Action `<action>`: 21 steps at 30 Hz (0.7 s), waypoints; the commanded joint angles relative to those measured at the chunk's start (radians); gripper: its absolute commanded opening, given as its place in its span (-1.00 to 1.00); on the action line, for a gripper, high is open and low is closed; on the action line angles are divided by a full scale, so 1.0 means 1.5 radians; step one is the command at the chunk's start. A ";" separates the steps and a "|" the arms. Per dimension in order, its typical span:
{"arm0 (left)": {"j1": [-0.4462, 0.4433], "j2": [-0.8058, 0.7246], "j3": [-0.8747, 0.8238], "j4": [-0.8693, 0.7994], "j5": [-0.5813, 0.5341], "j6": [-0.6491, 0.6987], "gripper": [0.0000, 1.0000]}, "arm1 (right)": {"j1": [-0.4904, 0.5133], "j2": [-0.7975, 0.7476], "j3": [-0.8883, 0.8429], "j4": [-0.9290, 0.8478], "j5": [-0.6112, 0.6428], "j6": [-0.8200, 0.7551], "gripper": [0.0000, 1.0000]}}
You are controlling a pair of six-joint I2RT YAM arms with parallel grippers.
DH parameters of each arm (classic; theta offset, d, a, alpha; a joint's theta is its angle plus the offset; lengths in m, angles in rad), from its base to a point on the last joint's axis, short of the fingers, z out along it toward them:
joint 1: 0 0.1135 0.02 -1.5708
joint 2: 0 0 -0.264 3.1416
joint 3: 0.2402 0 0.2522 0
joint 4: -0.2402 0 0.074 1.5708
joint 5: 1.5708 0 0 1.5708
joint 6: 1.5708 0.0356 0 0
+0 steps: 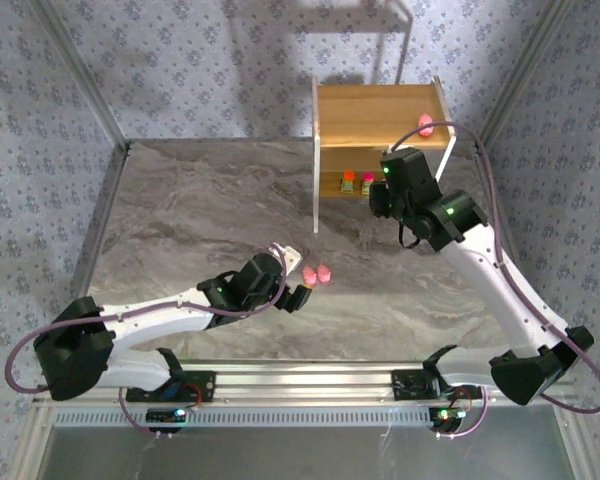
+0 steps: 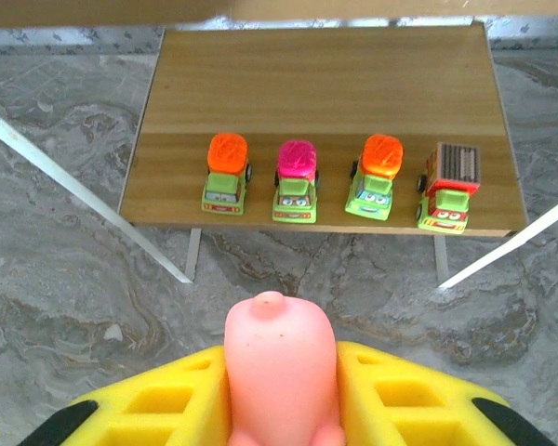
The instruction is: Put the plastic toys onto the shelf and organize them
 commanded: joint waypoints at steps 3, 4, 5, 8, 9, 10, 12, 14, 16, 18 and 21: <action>0.000 -0.016 -0.004 0.014 0.004 0.010 0.99 | -0.017 0.024 0.074 -0.030 0.003 -0.033 -0.37; -0.001 -0.016 -0.004 0.015 0.005 0.010 0.99 | -0.020 0.030 0.088 -0.032 0.001 -0.035 -0.37; -0.001 -0.016 -0.004 0.015 0.005 0.010 0.99 | -0.022 0.034 0.100 -0.033 0.000 -0.038 -0.37; -0.001 -0.017 -0.004 0.014 0.005 0.010 0.99 | -0.029 0.057 0.146 -0.041 -0.001 -0.049 -0.37; -0.001 -0.017 -0.004 0.014 0.005 0.010 0.99 | -0.033 0.066 0.163 -0.044 -0.002 -0.052 -0.37; -0.001 -0.018 -0.004 0.013 0.004 0.011 0.99 | -0.036 0.074 0.177 -0.047 -0.003 -0.057 -0.37; -0.001 -0.019 -0.005 0.013 0.002 0.010 0.99 | -0.044 0.093 0.208 -0.055 -0.007 -0.062 -0.37; -0.001 -0.021 -0.005 0.013 0.002 0.010 0.99 | -0.053 0.108 0.237 -0.061 -0.012 -0.068 -0.36; -0.001 -0.022 -0.006 0.013 0.002 0.012 0.99 | -0.062 0.127 0.266 -0.069 -0.018 -0.074 -0.37; -0.001 -0.022 -0.006 0.012 0.000 0.012 0.99 | -0.073 0.145 0.291 -0.076 -0.023 -0.080 -0.37; -0.001 -0.023 -0.006 0.011 -0.003 0.012 0.99 | -0.088 0.169 0.323 -0.084 -0.035 -0.088 -0.37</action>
